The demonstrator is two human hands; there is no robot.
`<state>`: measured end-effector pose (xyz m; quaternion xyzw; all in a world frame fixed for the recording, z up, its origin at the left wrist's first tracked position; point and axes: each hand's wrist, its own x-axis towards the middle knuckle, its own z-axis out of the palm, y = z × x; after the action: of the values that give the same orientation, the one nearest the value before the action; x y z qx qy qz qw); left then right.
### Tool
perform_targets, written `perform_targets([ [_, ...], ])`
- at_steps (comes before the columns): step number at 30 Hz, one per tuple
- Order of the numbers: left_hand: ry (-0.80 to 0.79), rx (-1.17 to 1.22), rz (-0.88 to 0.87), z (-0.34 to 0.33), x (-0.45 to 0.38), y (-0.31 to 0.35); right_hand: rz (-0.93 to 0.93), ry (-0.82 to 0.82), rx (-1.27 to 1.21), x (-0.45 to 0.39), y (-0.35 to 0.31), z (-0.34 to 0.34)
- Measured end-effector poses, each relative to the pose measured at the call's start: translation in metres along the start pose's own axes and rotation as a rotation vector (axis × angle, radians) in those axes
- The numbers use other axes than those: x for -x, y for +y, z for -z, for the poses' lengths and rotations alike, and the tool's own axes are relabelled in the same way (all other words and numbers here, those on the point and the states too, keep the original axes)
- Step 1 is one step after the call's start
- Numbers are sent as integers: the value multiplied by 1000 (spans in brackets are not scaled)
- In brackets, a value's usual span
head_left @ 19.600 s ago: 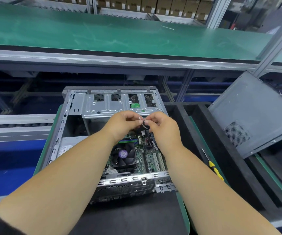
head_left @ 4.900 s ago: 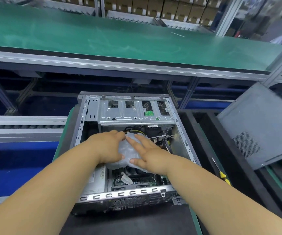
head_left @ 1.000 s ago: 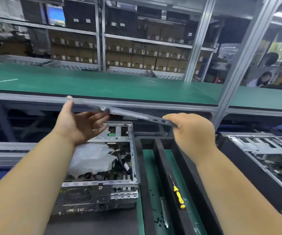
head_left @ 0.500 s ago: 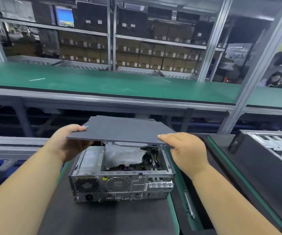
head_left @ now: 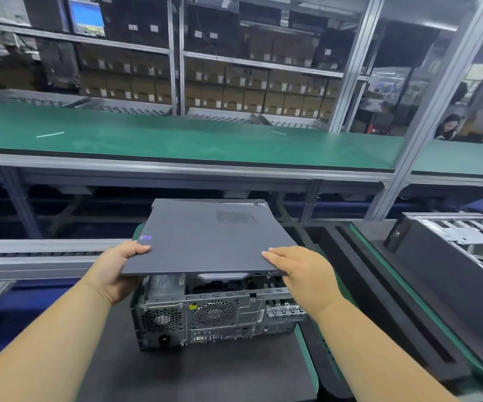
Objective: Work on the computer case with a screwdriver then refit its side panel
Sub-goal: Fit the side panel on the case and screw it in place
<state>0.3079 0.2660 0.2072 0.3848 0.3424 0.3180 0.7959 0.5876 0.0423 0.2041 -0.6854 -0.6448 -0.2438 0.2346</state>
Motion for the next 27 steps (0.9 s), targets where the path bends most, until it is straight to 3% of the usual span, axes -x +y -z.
perform_targets([
  [7, 40, -80, 66, 6, -16, -9, -127, -355, -90, 13, 19, -21],
  [13, 75, -354, 1, 5, -23, -14, -277, -414, -196, 22, 19, -33],
  [15, 73, -568, -55, 7, -28, -16, -310, -451, -186, 23, 21, -36],
  [18, 237, -1256, -133, 17, -33, -20, -304, -485, -131, 25, 23, -38],
  [20, 291, -1504, -142, 21, -34, -26, -295, -475, -98, 27, 23, -39],
  [27, 214, -1456, -210, 8, -35, -36, -354, -382, -74, 14, 24, -45],
])
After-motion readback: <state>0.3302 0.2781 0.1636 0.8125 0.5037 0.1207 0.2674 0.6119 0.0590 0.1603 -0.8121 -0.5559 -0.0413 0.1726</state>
